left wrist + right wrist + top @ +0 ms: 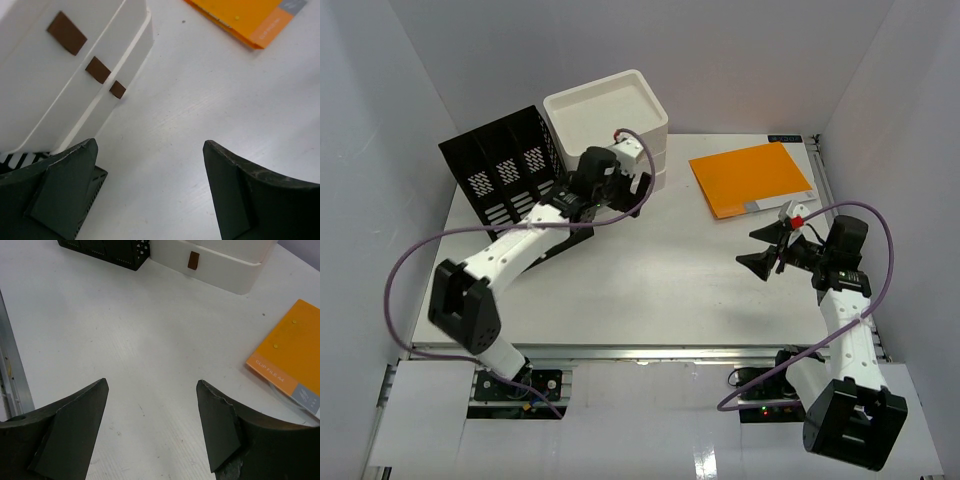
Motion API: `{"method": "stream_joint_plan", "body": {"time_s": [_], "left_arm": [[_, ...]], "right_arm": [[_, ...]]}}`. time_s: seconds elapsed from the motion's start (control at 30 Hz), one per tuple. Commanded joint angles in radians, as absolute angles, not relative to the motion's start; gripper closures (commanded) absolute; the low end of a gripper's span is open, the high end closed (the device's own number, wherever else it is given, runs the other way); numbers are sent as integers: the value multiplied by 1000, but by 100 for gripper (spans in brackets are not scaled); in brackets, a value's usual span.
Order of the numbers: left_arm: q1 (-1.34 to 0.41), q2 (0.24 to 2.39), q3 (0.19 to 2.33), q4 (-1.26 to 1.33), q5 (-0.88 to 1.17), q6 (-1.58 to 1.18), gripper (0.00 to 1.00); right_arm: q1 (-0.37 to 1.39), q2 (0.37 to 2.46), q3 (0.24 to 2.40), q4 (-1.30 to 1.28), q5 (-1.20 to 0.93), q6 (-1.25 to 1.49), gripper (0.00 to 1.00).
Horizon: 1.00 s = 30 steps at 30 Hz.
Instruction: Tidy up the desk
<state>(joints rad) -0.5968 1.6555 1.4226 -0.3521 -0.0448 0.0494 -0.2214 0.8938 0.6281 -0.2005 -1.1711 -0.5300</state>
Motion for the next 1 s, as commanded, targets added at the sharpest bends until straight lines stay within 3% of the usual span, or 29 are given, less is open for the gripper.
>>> {"method": "stream_joint_plan", "body": {"time_s": [0.0,0.1,0.3,0.53,0.8,0.97], "left_arm": [[-590,1354,1210,-198,-4,-41,2],[-586,1170,1032,-151,-32,-56,2],[-584,844,698,-64,-124,-54,2],[-584,679,644,-75,-171,-16,2],[-584,595,623,-80,-261,-3,2],[-583,594,618,-81,-288,40,2]], "right_arm": [[-218,928,642,-176,-1222,-515,23],[-175,958,651,-154,-1172,-485,25],[72,1165,809,-239,-899,-495,25],[331,1470,1068,-205,-665,-369,25],[540,1768,1225,135,-292,-17,24],[581,1906,1311,322,-174,69,18]]}}
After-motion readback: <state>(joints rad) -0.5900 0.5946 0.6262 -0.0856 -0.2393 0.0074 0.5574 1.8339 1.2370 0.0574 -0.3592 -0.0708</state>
